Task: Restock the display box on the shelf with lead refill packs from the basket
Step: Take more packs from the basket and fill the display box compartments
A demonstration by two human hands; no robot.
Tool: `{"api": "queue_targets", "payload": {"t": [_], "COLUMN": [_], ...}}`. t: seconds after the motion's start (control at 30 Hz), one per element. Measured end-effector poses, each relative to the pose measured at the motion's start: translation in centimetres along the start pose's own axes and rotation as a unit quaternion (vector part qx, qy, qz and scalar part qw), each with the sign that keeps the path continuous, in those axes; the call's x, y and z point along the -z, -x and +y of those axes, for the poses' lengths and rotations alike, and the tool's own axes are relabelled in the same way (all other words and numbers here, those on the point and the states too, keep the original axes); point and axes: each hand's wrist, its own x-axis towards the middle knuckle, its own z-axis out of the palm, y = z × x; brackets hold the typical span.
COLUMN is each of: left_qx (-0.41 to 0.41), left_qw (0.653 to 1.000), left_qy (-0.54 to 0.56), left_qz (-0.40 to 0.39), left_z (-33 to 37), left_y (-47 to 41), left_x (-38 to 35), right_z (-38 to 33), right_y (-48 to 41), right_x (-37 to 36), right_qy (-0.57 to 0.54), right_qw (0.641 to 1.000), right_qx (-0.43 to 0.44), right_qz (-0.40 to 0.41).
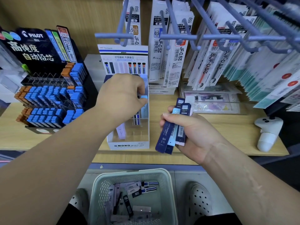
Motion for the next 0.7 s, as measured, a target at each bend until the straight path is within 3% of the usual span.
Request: {"api": "queue_targets", "payload": {"t": [0.13,0.2,0.33,0.53,0.7], "left_qx": [-0.014,0.048,0.17,0.254,0.282], "left_qw": [0.988,0.964,0.882,0.804,0.805], "left_qy": [0.153,0.25,0.36,0.486,0.496], "left_qz": [0.006,-0.074,-0.251,-0.23,-0.161], "left_z": [1.0,1.8,2.5,1.6,1.0], "left_y": [1.6,2.9,5.1,6.1,6.5], "left_x": [1.1,1.6,1.4,1.1,1.9], "right_z": [-0.2,-0.3,-0.3,0.3,0.7], "right_y": [-0.4,-0.7,-1.1,-1.2,-1.2], "right_x": [0.0,-0.1,-0.8,-2.0,-2.7], "right_qy": [-0.044,-0.069,-0.094,-0.05,-0.008], "right_qw": [0.998,0.995,0.988,0.991,0.995], "right_qx": [0.04,0.064,0.099,0.095,0.061], "right_qz": [0.027,0.045,0.078,0.078,0.073]}}
